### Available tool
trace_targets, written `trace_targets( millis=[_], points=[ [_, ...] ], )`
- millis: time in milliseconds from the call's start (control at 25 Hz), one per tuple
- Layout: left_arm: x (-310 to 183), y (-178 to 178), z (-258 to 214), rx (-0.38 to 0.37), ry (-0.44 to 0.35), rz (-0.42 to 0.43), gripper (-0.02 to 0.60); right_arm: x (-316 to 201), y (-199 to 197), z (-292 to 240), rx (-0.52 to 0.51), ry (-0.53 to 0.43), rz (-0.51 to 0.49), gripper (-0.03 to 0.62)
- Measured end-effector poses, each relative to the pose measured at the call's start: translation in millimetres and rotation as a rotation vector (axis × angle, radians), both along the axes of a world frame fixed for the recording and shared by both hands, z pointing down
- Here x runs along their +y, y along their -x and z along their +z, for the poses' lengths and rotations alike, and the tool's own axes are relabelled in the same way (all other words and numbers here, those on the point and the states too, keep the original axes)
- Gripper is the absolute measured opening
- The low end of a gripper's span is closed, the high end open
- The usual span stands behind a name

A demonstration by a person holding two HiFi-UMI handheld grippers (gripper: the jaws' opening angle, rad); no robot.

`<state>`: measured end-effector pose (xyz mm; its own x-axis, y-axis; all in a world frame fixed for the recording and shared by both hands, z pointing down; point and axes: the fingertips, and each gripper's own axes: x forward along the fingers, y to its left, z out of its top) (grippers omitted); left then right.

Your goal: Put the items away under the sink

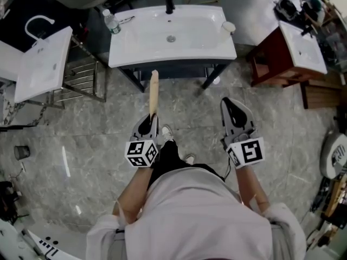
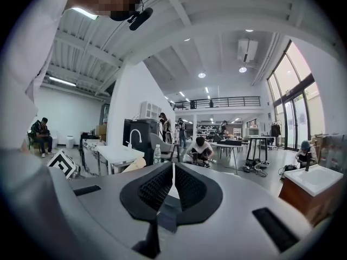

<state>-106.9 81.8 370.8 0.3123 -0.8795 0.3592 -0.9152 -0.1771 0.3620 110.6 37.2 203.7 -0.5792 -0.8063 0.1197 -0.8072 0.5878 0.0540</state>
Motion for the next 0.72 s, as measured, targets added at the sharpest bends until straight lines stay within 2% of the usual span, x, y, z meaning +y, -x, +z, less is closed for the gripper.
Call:
trace_targets(
  millis=[360, 720],
  points=[
    [-49, 27, 16, 0.019, 0.042, 0.036, 0.041, -58, 44, 4, 0.005, 0.017, 0.004, 0.038],
    [-79, 43, 26, 0.046, 0.059, 0.09, 0.041, -81, 68, -1, 0.045, 0.022, 0.033, 0.04]
  ],
)
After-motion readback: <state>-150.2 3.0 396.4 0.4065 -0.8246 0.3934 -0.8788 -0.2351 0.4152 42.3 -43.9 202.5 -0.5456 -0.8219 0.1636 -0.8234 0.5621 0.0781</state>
